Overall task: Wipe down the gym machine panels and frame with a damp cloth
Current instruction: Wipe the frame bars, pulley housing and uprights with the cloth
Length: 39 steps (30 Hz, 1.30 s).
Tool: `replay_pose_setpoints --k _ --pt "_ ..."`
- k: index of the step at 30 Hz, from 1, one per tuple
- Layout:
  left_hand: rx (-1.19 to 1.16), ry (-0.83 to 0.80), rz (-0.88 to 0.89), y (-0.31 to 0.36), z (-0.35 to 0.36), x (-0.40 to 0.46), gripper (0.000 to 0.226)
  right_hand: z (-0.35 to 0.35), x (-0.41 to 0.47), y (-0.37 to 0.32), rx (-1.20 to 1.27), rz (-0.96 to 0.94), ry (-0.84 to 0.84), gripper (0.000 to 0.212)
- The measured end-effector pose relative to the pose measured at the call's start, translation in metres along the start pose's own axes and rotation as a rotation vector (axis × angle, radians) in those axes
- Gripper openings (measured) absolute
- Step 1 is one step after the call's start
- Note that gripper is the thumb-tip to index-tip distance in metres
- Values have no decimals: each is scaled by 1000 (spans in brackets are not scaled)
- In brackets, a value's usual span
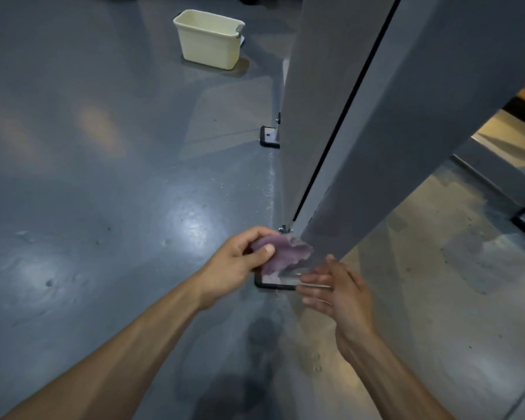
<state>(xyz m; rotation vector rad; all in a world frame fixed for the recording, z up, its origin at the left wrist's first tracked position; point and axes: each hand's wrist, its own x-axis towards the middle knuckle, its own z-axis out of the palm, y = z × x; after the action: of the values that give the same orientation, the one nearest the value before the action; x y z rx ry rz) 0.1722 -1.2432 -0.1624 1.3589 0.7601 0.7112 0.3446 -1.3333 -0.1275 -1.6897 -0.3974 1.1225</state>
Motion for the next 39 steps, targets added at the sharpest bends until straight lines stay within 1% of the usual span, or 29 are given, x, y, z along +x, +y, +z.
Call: replay_pose_setpoints --k 2,3,4,8,10,12,15,18,22,26,27,29,31,33,35,39 --pt "-226 6 -62 14 2 8 20 -2 4 4 39 -25 28 30" --pt "-291 11 -73 20 5 13 21 -2 6 6 53 -34 37 28" --pt "-304 21 -66 24 9 19 18 -2 7 8 61 -40 42 26" --pt "-75 143 -20 14 33 35 9 -2 14 13 51 -59 43 25" --pt "-13 236 -34 1 39 37 14 -3 16 15 38 -66 42 25" --pt "123 337 -64 -12 42 37 20 -4 17 18 27 -69 36 26" --pt "230 423 -108 -28 48 38 15 -3 18 21 17 -66 28 27" --pt "357 458 -181 -44 48 40 14 -1 18 20 21 -67 22 26" --pt "513 463 -295 -61 46 45 27 -1 17 15 23 -72 13 26" --pt "698 419 -466 -71 42 48 17 -4 13 10 41 -69 11 25" --pt "724 427 -497 -73 39 48 15 -5 12 8 43 -72 8 25" --pt "712 520 -521 -78 33 45 19 -10 10 5 45 -80 5 25" --pt "681 633 -507 -80 27 40 25 -18 9 3 43 -93 4 24" --pt "667 681 -465 -79 25 36 23 -27 7 2 35 -103 3 23" --pt "636 666 -424 -75 33 35 18 -33 5 3 33 -97 10 23" --pt "625 504 -444 -73 61 41 9 -37 0 3 33 -83 1 22"
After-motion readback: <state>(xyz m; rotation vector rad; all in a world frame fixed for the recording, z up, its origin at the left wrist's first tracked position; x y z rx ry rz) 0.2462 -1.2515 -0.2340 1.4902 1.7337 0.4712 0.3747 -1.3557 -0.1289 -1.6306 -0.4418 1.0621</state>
